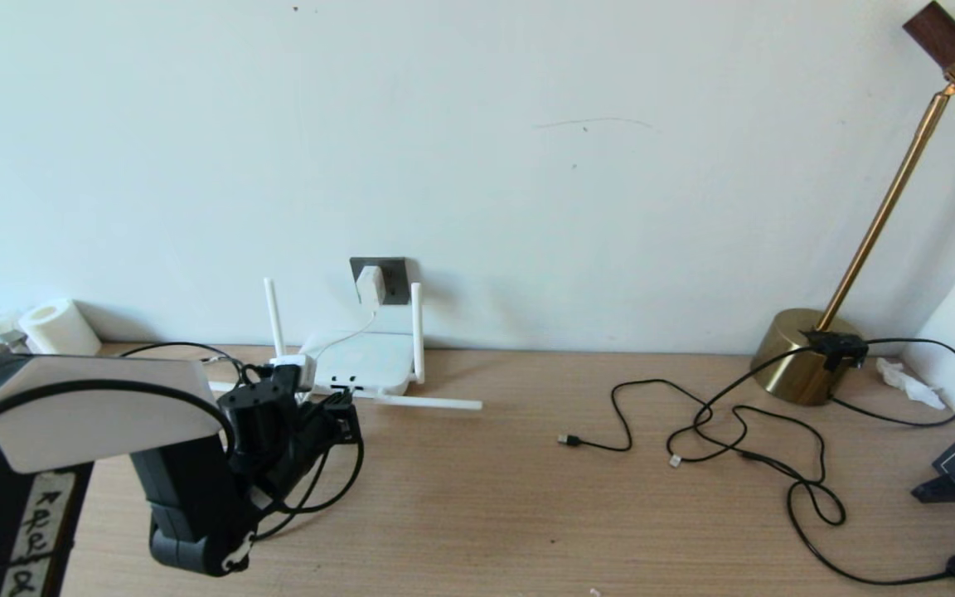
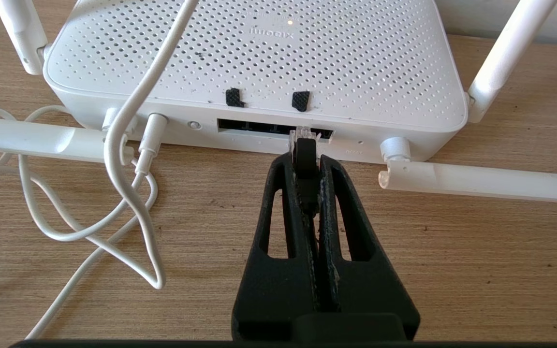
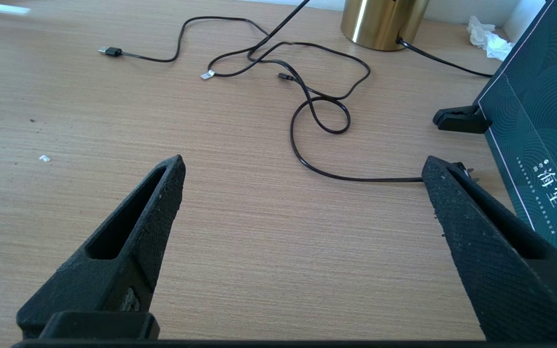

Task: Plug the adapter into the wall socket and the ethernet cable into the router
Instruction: Align cable and router interface

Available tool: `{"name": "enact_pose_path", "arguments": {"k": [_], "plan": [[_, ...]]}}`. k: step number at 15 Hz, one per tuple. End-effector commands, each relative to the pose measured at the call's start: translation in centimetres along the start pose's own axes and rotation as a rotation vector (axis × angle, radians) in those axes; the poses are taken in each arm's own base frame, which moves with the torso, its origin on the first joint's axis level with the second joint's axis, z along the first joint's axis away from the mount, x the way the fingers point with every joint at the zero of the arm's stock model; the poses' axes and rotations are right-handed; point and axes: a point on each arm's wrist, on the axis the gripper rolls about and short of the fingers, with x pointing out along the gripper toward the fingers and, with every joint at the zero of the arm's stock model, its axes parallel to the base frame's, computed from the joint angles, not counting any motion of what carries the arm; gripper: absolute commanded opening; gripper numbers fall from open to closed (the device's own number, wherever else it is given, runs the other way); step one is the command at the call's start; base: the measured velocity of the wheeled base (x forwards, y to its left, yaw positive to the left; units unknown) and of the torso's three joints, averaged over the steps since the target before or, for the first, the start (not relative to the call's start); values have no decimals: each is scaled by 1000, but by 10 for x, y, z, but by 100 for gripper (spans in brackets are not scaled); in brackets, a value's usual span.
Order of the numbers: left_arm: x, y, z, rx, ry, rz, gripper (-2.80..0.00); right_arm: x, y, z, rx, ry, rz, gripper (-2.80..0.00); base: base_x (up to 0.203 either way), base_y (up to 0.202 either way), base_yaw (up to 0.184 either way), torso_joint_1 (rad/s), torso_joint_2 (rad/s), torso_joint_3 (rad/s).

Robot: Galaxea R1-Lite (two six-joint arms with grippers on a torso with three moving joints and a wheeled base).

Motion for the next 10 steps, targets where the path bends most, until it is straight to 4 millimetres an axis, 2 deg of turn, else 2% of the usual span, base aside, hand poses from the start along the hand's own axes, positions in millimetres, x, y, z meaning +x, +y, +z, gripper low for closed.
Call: {"name": "enact_pose_path", "arguments": {"k": [1, 10], "plan": [[3, 0, -2, -1, -4, 1, -280, 0, 0, 0, -1, 3, 1, 0, 0, 0, 0, 0, 0, 0], [6, 1, -8, 0, 6, 2, -280, 0, 0, 0, -1, 3, 1, 0, 0, 0, 0, 0, 0, 0]]}}
